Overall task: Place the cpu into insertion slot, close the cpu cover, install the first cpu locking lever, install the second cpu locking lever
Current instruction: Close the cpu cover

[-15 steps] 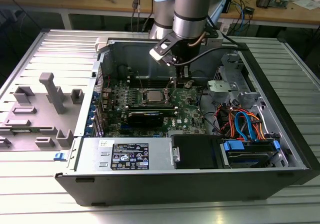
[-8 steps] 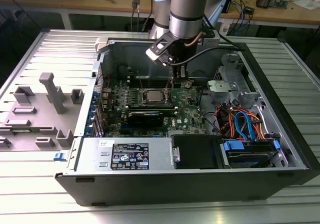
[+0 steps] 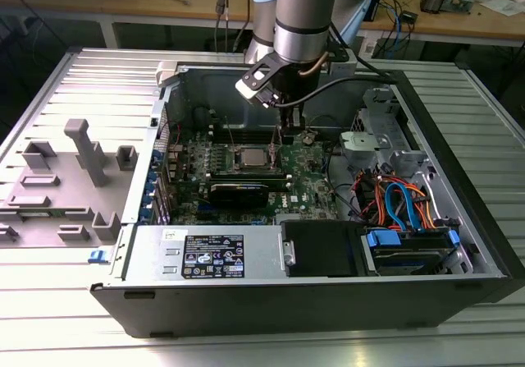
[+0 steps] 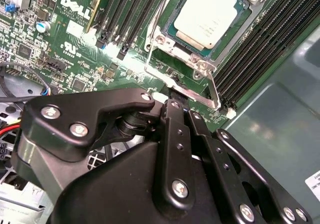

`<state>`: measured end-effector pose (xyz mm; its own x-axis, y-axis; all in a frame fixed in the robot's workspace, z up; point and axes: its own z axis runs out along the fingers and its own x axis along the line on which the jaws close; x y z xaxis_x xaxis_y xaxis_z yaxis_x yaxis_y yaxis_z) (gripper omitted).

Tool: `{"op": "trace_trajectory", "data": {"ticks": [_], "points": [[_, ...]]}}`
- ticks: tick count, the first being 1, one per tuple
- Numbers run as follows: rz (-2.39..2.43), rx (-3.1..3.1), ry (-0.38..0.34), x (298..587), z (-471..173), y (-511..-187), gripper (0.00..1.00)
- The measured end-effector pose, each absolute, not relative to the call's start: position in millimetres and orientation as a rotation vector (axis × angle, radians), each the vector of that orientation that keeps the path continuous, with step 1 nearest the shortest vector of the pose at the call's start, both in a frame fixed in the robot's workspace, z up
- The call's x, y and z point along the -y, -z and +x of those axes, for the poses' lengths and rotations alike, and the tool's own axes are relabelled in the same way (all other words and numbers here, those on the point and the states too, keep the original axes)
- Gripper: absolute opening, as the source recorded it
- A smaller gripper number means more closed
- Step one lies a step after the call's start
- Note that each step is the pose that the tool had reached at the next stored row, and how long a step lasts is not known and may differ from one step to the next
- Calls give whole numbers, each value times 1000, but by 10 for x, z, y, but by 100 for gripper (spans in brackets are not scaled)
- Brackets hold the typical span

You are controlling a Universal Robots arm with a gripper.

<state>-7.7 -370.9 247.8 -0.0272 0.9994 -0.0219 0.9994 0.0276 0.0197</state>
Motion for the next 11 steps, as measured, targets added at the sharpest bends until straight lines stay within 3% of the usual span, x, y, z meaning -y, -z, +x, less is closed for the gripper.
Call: {"op": "trace_trajectory", "data": {"ticks": [11], "points": [[2170, -2230, 2, 3709, -121, -2478, 11]]}}
